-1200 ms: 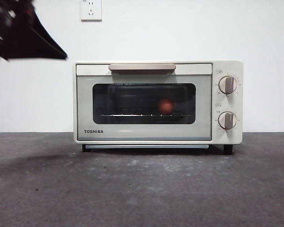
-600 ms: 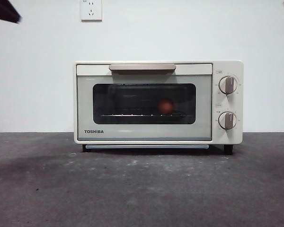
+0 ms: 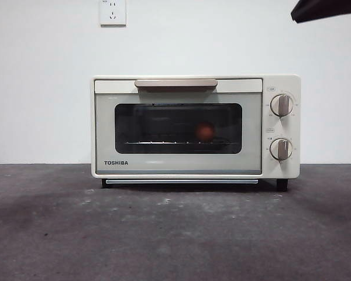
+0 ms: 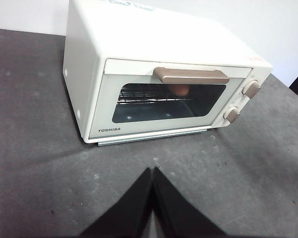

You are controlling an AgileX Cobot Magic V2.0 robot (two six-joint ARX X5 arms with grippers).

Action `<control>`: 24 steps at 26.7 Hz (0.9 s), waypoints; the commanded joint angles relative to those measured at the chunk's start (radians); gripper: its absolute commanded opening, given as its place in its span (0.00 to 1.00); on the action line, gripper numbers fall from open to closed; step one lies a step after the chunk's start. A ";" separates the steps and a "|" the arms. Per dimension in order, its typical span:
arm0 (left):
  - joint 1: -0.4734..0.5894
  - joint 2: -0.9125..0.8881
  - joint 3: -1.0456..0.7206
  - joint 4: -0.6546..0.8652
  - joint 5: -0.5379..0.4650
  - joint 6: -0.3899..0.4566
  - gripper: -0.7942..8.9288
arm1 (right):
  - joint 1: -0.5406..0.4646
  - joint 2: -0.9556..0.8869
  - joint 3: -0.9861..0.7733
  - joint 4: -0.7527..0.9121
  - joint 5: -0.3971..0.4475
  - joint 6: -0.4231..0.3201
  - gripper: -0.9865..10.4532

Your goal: Eggoven

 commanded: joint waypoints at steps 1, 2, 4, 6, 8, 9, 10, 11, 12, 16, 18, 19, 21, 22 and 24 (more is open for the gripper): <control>-0.005 0.005 0.019 0.003 0.002 0.013 0.09 | 0.007 0.003 0.008 0.024 0.002 -0.015 0.09; -0.005 0.005 0.019 0.002 0.001 0.013 0.09 | 0.006 0.003 0.008 0.024 0.005 -0.015 0.09; -0.005 0.005 0.019 -0.003 0.002 0.013 0.09 | 0.006 0.003 0.008 0.023 0.013 -0.014 0.09; -0.005 0.005 0.019 -0.006 0.002 0.012 0.09 | 0.006 0.003 0.008 0.023 0.035 -0.014 0.09; -0.005 0.005 0.019 -0.006 0.002 0.012 0.09 | 0.006 0.003 0.008 0.023 0.035 -0.014 0.09; -0.005 0.005 0.019 -0.006 0.002 0.012 0.09 | 0.006 0.003 0.008 0.023 0.035 -0.014 0.09; -0.005 0.005 0.019 -0.006 0.001 0.012 0.09 | 0.006 0.003 0.008 0.023 0.035 -0.014 0.09; -0.005 0.005 0.019 -0.006 0.002 0.012 0.09 | 0.006 0.003 0.008 0.023 0.035 -0.014 0.09; -0.005 0.005 0.019 -0.006 0.002 0.012 0.09 | 0.006 0.003 0.008 0.023 0.035 -0.014 0.09; -0.005 0.005 0.019 -0.006 0.002 0.012 0.09 | 0.006 0.003 0.008 0.023 0.035 -0.014 0.09; -0.005 0.005 0.019 -0.006 0.002 0.012 0.09 | 0.006 0.003 0.008 0.023 0.035 -0.014 0.09; -0.005 0.005 0.019 -0.005 0.002 0.012 0.09 | 0.006 0.003 0.008 0.023 0.035 -0.014 0.09; -0.005 0.005 0.019 -0.006 0.001 0.012 0.09 | 0.006 0.003 0.008 0.023 0.035 -0.014 0.09; -0.005 0.005 0.019 -0.006 0.002 0.012 0.09 | 0.006 0.003 0.008 0.023 0.035 -0.014 0.09; -0.005 0.004 0.019 -0.006 0.002 0.012 0.09 | 0.006 0.003 0.008 0.023 0.035 -0.014 0.09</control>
